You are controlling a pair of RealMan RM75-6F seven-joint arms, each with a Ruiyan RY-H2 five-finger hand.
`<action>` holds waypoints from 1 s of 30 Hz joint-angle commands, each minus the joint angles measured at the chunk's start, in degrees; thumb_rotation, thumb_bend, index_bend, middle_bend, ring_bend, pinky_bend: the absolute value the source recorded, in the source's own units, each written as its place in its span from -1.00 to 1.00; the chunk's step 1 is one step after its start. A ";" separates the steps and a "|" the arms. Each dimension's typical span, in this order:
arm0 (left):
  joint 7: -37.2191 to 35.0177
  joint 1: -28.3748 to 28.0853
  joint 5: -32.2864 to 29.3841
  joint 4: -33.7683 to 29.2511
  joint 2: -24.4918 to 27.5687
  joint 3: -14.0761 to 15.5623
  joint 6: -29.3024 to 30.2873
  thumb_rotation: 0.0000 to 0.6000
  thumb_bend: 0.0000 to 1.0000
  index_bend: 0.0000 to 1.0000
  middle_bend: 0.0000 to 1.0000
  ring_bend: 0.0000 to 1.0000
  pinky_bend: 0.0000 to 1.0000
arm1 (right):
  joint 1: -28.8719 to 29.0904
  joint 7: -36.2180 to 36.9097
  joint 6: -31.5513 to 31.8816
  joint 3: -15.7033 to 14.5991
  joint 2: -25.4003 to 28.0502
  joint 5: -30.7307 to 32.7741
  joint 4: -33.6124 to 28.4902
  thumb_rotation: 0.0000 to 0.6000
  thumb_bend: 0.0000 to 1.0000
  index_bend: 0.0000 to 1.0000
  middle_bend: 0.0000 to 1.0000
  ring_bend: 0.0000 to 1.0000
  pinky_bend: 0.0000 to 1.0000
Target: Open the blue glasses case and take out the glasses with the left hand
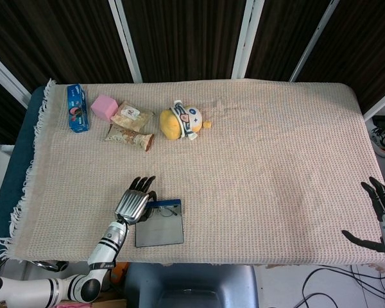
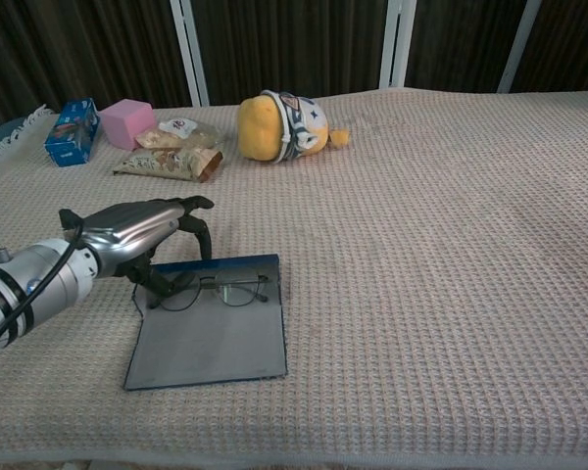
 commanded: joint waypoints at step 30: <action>-15.99 3.41 11.36 6.39 -5.13 -1.89 8.63 1.00 -0.12 -0.04 -1.00 -1.00 -0.95 | 0.02 -0.35 -0.02 -0.10 -0.08 -0.21 -0.13 1.00 -0.61 -1.00 -1.00 -1.00 -0.97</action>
